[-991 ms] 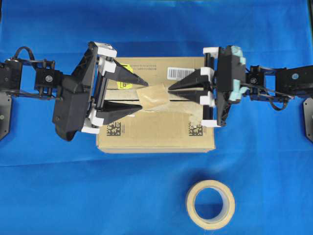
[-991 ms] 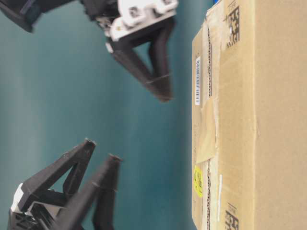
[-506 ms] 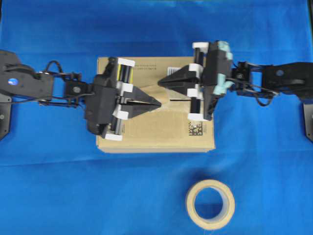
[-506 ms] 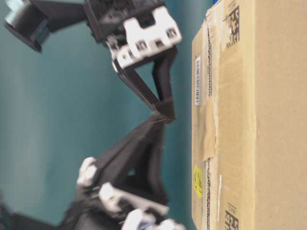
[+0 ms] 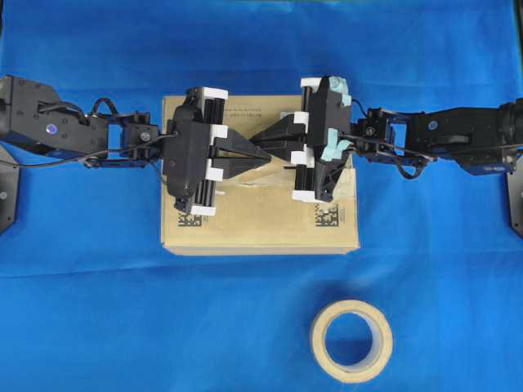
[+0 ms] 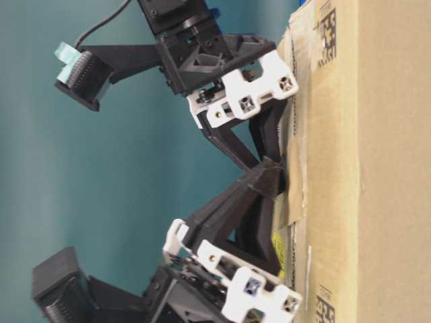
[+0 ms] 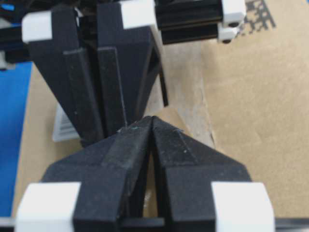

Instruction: Apply tape along the seams of the closed cardboard box to seal it securely.

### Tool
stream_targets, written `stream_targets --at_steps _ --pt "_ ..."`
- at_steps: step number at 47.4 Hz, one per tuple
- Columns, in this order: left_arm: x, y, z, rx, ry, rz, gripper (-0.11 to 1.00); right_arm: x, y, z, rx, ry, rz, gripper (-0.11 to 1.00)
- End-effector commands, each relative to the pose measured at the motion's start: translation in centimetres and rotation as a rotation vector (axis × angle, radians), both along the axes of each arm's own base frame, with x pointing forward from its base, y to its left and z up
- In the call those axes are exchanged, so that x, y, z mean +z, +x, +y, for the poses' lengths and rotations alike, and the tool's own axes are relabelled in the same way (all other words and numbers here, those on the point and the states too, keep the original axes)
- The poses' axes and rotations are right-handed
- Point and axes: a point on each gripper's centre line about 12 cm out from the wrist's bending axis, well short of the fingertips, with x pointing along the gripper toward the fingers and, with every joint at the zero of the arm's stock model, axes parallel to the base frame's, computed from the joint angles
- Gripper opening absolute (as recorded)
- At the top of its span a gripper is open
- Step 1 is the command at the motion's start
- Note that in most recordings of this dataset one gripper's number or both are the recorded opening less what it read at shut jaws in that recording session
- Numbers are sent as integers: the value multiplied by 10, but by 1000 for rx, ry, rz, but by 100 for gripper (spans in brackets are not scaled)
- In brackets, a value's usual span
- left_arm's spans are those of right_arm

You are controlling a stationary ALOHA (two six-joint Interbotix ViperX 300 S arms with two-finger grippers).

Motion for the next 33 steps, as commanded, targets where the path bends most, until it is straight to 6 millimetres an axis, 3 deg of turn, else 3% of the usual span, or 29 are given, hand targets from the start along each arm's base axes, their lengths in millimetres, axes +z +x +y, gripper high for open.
stream_targets --at_steps 1,11,33 --pt "2 2 1 10 -11 -15 0 12 6 2 6 -5 -43 0" --pt "-16 0 1 32 -39 34 0 12 5 2 5 -3 -41 0" --pt "-23 -15 6 52 -48 108 0 8 -6 5 8 6 -10 0"
